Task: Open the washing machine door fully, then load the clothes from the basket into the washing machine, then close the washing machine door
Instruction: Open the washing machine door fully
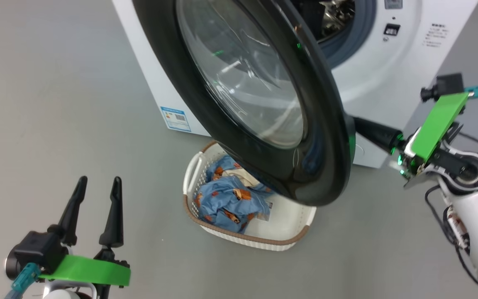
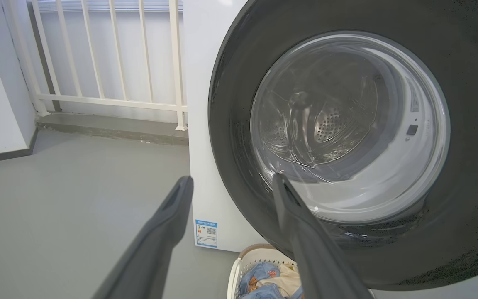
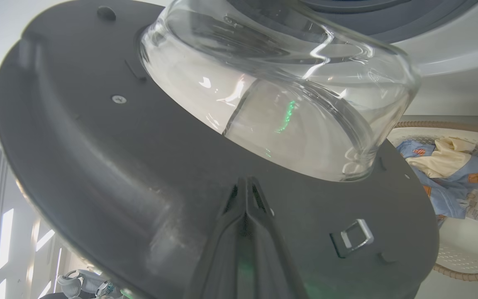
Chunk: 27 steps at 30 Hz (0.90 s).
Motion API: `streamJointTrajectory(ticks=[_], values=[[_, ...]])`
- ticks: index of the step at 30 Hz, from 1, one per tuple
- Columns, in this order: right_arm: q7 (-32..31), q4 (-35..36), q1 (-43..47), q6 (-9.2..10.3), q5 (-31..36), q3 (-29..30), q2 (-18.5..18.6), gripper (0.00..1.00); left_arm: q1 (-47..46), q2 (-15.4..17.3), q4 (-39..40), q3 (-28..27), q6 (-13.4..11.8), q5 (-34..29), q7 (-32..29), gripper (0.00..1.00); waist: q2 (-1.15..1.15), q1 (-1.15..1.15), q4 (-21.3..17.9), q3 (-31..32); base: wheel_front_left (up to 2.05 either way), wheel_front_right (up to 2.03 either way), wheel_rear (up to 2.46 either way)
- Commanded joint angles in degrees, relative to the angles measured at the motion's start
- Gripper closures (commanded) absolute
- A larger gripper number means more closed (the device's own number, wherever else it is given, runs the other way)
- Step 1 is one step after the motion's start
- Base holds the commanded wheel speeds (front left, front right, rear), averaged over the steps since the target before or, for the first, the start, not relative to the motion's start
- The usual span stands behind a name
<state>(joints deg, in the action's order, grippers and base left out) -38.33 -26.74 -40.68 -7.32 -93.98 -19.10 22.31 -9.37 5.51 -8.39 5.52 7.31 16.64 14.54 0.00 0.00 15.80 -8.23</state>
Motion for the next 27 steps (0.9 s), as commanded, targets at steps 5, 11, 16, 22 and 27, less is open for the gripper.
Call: streamJointTrajectory(ticks=[5,11,16,22,27], values=[[-0.5,3.2,3.3,-0.17,-1.0,0.0,-1.4,1.00,0.6,1.8,0.8,-2.0,0.2,-0.7,0.5,0.00,0.00,0.00,2.4,2.3,0.00,0.00,0.00],[-0.8,5.0,5.9,-0.17,-1.0,0.0,-2.5,1.00,1.0,2.1,0.6,-1.8,0.2,-0.7,0.5,0.00,0.00,0.00,4.5,3.3,0.00,0.00,0.00],[-1.3,6.2,7.9,-0.17,-1.2,0.2,-3.0,1.00,1.4,2.1,0.3,-1.7,0.2,-0.8,0.5,0.00,0.00,0.00,6.2,4.3,0.00,0.00,0.00],[-1.2,8.4,10.4,-0.17,-0.7,0.3,-4.1,1.00,1.7,2.4,-0.1,-1.5,0.2,-0.9,0.5,0.00,0.00,0.00,8.3,5.7,0.00,0.00,0.00],[-1.2,9.9,11.9,-0.17,-0.5,0.5,-5.1,1.00,2.1,2.5,-0.3,-1.3,0.2,-1.1,0.5,0.00,0.00,0.00,9.9,6.4,0.00,0.00,0.00]])
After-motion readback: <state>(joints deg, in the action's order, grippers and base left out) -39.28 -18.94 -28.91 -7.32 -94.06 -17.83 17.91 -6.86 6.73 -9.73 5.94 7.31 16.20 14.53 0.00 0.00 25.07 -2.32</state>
